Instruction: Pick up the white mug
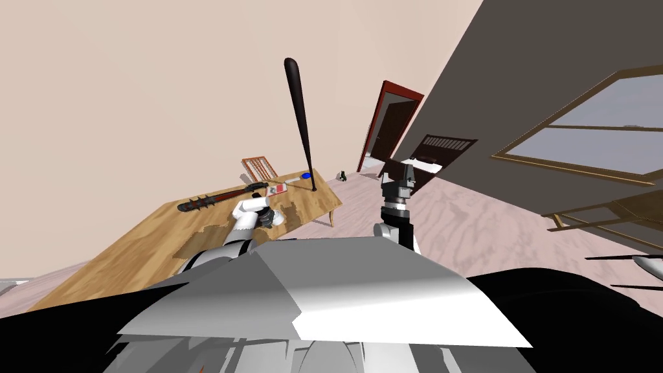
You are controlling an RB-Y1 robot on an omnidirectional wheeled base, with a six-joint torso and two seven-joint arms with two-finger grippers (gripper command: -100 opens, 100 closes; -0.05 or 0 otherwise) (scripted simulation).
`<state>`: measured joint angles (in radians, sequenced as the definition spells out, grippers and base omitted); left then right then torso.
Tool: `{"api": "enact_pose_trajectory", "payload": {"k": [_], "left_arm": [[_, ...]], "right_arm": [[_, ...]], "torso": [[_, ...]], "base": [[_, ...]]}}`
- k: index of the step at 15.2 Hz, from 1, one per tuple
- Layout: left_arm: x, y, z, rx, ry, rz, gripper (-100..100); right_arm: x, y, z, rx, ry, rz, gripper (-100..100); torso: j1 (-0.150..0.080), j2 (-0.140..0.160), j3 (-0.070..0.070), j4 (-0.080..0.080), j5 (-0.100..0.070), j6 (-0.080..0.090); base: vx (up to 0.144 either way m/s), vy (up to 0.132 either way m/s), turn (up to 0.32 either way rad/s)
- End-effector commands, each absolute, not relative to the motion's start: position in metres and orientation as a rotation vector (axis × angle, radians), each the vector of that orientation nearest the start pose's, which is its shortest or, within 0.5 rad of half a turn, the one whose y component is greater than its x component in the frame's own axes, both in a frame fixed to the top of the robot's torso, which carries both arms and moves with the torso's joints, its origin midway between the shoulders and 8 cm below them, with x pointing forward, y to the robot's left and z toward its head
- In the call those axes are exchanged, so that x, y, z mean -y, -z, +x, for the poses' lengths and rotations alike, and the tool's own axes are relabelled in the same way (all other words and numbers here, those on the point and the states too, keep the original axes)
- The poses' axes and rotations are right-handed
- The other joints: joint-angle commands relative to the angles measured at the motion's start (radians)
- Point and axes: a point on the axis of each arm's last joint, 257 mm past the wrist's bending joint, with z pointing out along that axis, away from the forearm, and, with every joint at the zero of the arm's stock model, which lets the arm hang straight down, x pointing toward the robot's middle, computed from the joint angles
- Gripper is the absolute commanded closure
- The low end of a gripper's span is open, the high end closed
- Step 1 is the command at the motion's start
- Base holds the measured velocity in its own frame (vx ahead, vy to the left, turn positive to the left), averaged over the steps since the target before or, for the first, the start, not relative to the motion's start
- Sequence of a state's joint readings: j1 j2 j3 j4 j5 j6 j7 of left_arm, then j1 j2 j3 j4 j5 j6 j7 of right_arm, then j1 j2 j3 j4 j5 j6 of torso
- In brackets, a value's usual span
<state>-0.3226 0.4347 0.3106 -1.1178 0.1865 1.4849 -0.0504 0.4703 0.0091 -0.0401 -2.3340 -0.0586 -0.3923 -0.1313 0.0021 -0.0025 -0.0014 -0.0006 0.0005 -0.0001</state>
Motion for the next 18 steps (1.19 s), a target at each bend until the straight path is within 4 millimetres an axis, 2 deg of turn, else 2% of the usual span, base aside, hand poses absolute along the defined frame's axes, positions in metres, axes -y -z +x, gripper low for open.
{"api": "enact_pose_trajectory", "payload": {"k": [1,3,4,7,9,10,14,15,17,18], "left_arm": [[-0.465,0.429,0.356,-1.816,-0.111,-2.435,-100],[-0.466,0.43,0.358,-1.813,-0.106,-2.43,-100],[-0.464,0.439,0.355,-1.815,-0.109,-2.433,-100],[-0.461,0.45,0.352,-1.815,-0.108,-2.431,-100],[-0.461,0.448,0.352,-1.816,-0.11,-2.432,-100],[-0.461,0.449,0.352,-1.815,-0.108,-2.431,100],[-0.461,0.45,0.351,-1.817,-0.111,-2.432,100],[-0.464,0.439,0.355,-1.815,-0.109,-2.433,100],[-0.465,0.432,0.356,-1.815,-0.11,-2.434,100],[-0.464,0.437,0.355,-1.814,-0.108,-2.432,100]], "right_arm": [[0.297,-0.038,0.349,-0.544,-1.428,0.765,0],[0.297,-0.038,0.349,-0.544,-1.428,0.765,0],[0.297,-0.038,0.349,-0.544,-1.428,0.765,0],[0.297,-0.038,0.349,-0.544,-1.428,0.765,0],[0.297,-0.038,0.349,-0.544,-1.428,0.765,0],[0.297,-0.038,0.349,-0.544,-1.428,0.765,0],[0.297,-0.038,0.349,-0.544,-1.428,0.765,0],[0.297,-0.038,0.349,-0.544,-1.428,0.765,0],[0.297,-0.038,0.349,-0.544,-1.428,0.765,0],[0.297,-0.038,0.349,-0.544,-1.429,0.765,0]], "torso": [[0.0,0.0,0.0,0.0,0.0,0.0],[0.0,0.0,0.0,0.0,0.0,0.0],[-0.001,0.001,0.0,0.0,0.0,0.0],[-0.001,0.001,0.001,0.0,0.0,0.0],[-0.001,0.001,0.001,0.0,0.0,0.0],[-0.001,0.001,0.001,0.0,0.0,0.0],[-0.001,0.002,0.001,0.001,0.0,0.0],[-0.001,0.002,0.001,0.001,0.0,0.0],[-0.002,0.002,0.002,0.002,-0.001,0.0],[-0.003,0.003,0.002,0.002,-0.001,0.0]], "base": [[0.021,0.026,-0.034],[0.015,0.021,-0.026],[0.012,0.015,0.002],[0.013,0.019,0.005],[0.009,0.014,0.002],[0.0,0.0,0.0],[0.0,0.0,0.0],[-0.009,-0.012,-0.004],[-0.014,-0.024,-0.009],[-0.007,-0.015,-0.002]]}}
